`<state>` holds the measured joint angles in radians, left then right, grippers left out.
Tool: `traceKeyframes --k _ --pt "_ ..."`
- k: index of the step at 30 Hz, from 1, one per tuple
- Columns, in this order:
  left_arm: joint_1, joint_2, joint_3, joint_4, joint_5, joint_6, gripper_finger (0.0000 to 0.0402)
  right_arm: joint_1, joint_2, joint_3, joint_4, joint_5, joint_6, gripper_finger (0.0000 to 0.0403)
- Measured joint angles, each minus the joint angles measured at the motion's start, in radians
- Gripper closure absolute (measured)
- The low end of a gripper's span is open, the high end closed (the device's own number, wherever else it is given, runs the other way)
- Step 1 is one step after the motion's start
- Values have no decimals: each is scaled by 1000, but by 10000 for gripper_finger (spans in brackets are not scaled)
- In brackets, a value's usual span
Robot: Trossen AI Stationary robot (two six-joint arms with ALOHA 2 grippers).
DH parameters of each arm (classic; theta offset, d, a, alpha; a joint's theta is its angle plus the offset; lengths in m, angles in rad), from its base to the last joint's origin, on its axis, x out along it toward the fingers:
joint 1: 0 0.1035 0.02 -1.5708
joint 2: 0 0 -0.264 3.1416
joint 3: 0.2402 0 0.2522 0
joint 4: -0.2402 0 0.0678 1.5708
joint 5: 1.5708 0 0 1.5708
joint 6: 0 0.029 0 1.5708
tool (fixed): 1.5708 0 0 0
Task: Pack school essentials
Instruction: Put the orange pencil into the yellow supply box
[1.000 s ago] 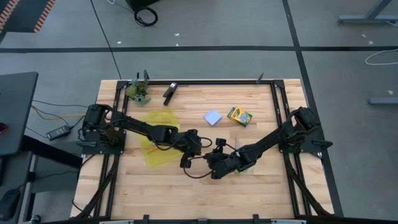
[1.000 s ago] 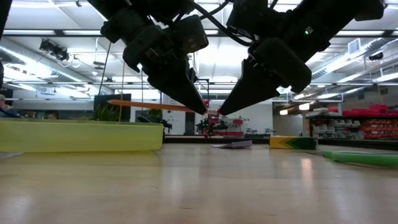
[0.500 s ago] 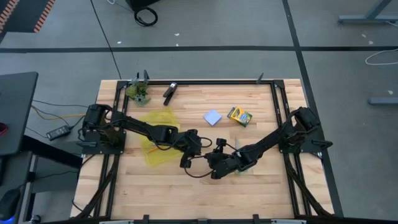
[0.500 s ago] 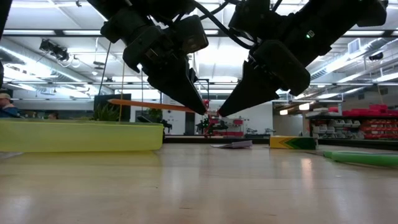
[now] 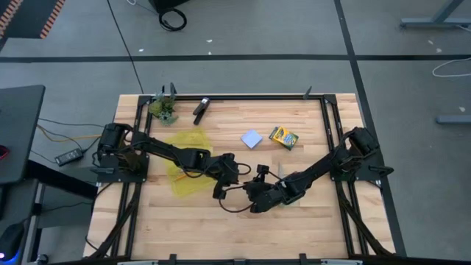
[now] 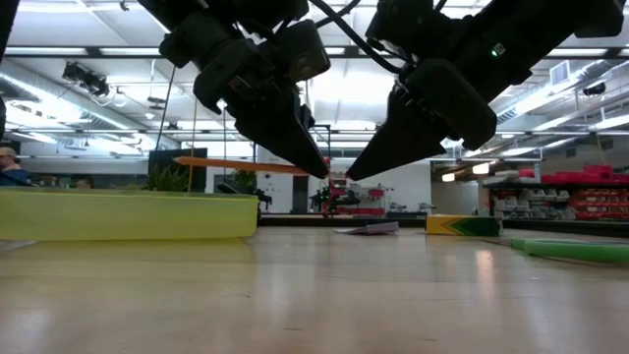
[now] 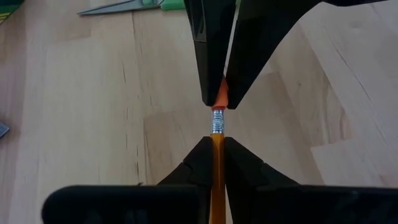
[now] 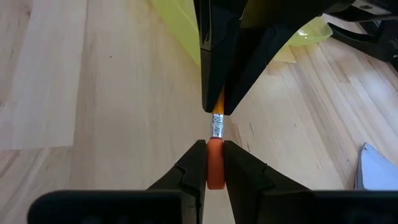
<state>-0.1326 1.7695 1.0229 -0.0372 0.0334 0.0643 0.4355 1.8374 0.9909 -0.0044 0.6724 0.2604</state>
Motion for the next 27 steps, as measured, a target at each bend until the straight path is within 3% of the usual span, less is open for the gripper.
traceKeyframes --k 27 --pt "-6 0 0 33 16 12 376 22 -1 0 -3 36 35 342"
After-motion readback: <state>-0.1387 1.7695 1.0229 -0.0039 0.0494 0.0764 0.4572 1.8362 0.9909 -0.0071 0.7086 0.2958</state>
